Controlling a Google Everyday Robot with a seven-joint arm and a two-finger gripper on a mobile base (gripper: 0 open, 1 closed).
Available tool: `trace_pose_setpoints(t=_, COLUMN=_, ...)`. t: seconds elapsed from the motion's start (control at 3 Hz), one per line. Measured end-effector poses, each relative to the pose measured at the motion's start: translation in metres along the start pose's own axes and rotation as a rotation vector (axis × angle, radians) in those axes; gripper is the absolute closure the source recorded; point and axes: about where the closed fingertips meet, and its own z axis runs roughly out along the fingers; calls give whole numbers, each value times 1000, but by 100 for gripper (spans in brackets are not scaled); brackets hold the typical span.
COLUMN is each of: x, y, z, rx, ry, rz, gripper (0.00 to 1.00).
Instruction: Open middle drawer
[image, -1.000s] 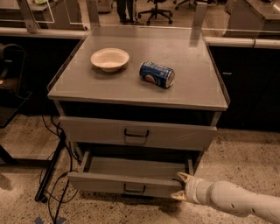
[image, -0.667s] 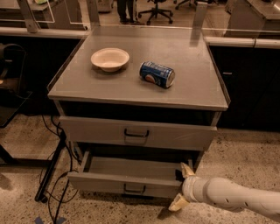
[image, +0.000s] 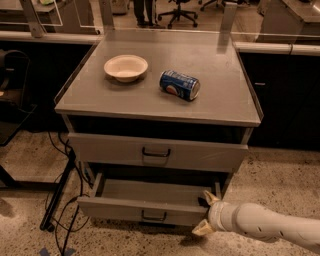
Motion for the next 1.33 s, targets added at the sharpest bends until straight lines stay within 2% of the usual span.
trace_pose_setpoints(t=0.33, x=0, y=0, z=0, rx=0, ry=0, rz=0, gripper=42)
trace_pose_setpoints(t=0.67, x=10, y=13, z=-17, rx=4, ry=5, rz=-2, gripper=66)
trace_pose_setpoints(t=1.0, x=27, y=36, z=-54, rx=10, ry=1, rz=-1, gripper=89)
trace_pose_setpoints(t=1.33, x=35, y=50, z=-77, rx=18, ry=-5, rz=3, gripper=100)
